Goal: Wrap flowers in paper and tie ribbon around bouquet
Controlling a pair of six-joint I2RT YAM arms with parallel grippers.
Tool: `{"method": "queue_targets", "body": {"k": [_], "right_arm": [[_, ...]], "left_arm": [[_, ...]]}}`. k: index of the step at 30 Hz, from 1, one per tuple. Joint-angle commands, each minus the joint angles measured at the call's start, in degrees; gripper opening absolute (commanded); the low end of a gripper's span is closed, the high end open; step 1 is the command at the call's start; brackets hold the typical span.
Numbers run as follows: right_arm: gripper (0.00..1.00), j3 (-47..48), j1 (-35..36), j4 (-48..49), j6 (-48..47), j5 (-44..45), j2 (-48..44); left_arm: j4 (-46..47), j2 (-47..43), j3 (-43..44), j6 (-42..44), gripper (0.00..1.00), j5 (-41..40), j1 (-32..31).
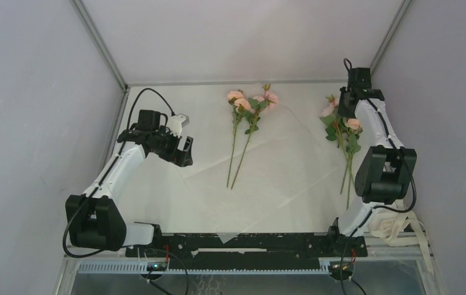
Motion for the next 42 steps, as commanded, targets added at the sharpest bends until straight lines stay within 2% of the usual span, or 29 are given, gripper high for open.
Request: {"method": "queue_targets", "body": {"k": [1, 4, 6, 11, 13, 17, 19, 23, 27, 33, 34, 36, 39, 42], "right_arm": [[0.46, 1.88, -0.61, -3.50, 1.54, 0.33, 6.49], [0.55, 3.91, -1.10, -6.83, 1.98, 3.08, 11.69], [0.58, 4.39, -2.02, -7.38, 2.28, 1.63, 14.08], [0.54, 4.41, -4.64, -6.47, 3.34, -1.25, 18.09], [0.47, 4.24, -5.00, -5.71, 2.60, -2.57, 19.54], [0.15, 4.20, -5.02, -5.30, 1.61, -3.69, 20.90], [0.06, 4.03, -4.80, -5.15, 0.91, -2.02, 19.35], [0.00, 4.46, -4.29, -5.87, 0.54, 2.82, 13.24], [0.00, 5.83, -2.18, -7.18, 0.29, 8.36, 4.72], [0.00, 6.25, 5.35, -7.50, 2.24, 9.84, -12.45], [0.00, 5.77, 7.11, -6.40, 3.27, 7.92, -15.73], [0.00, 2.70, 10.35, -1.35, 6.50, -1.99, -22.62], [0.00, -7.87, 15.19, 14.37, 18.85, -17.27, -32.18], [0.00, -14.20, 24.10, 25.90, 27.57, -19.20, -33.49]], "left_arm": [[0.12, -1.54, -0.93, 0.30, 0.99, 1.12, -1.30], [-0.39, -0.65, -0.45, 0.31, 0.99, 0.86, -1.60], [-0.41, 0.10, -0.31, 0.26, 0.99, 0.78, -1.73], [-0.37, 0.73, -0.50, 0.53, 0.99, -0.05, -3.30], [-0.45, 1.12, -0.34, 0.56, 0.99, -0.28, -3.67], [-0.46, 2.06, -0.27, 0.55, 0.99, -1.20, -4.62], [-0.48, 1.92, -0.39, 0.56, 0.99, -1.27, -5.11], [-0.46, 0.52, -0.47, 0.56, 0.99, -2.02, -5.98], [-0.02, -1.50, -0.87, 0.47, 0.99, -2.46, -6.62], [-0.51, -3.98, -0.23, 0.74, 0.99, -3.17, -6.73], [-0.47, -5.09, -0.02, 0.92, 0.99, -3.55, -6.72], [-0.76, -6.91, 0.65, 1.45, 1.00, -3.84, -6.73], [-2.17, -9.19, 2.32, 2.53, 1.00, -2.41, -6.72], [-3.85, -9.92, 4.48, 2.61, 1.00, -0.04, -6.65]]}}
